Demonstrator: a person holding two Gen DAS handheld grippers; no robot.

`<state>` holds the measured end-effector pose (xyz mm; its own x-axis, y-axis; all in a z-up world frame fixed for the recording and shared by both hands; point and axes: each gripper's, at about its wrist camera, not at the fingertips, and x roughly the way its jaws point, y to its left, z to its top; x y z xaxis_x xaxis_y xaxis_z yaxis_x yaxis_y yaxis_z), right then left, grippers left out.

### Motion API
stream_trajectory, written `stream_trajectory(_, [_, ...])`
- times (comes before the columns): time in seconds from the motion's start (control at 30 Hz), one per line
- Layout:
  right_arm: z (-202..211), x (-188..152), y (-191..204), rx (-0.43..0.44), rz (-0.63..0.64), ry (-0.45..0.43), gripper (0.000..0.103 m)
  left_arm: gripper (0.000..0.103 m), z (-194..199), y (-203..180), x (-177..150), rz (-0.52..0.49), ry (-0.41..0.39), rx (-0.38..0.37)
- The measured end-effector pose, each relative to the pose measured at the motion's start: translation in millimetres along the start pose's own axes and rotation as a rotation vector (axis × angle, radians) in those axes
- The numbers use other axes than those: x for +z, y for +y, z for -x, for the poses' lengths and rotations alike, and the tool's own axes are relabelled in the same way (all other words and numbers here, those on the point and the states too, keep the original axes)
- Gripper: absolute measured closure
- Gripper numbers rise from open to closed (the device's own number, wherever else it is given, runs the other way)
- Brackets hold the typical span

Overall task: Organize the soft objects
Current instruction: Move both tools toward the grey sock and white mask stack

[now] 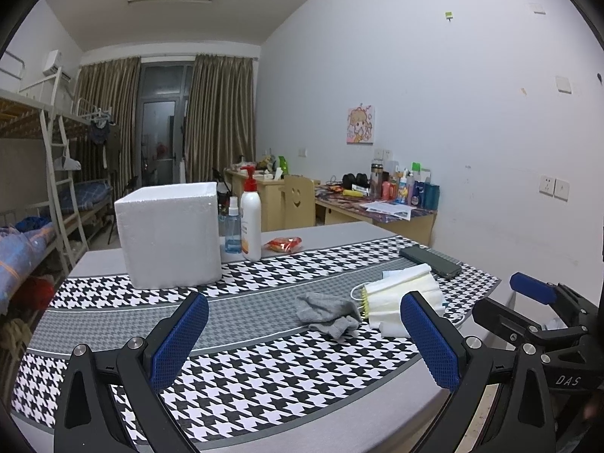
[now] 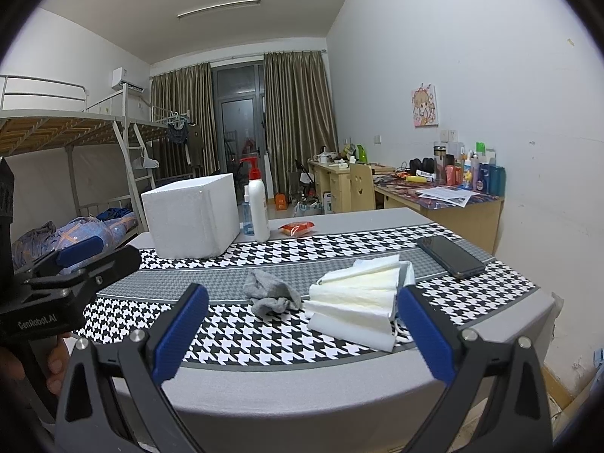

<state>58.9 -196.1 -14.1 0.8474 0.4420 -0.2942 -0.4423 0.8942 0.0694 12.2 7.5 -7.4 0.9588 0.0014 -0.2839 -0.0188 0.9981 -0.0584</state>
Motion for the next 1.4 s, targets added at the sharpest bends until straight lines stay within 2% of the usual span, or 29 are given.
stream_trajectory(1.0, [-35,8,-16,0.011,-0.004,0.060,0.001,0.001,-56,-4,4,-0.017,0.094,0.011])
stream_trajectory(1.4, [-51,8,-23,0.024,-0.009,0.112,0.001,0.001,-83,-5,4,-0.010,0.167,0.017])
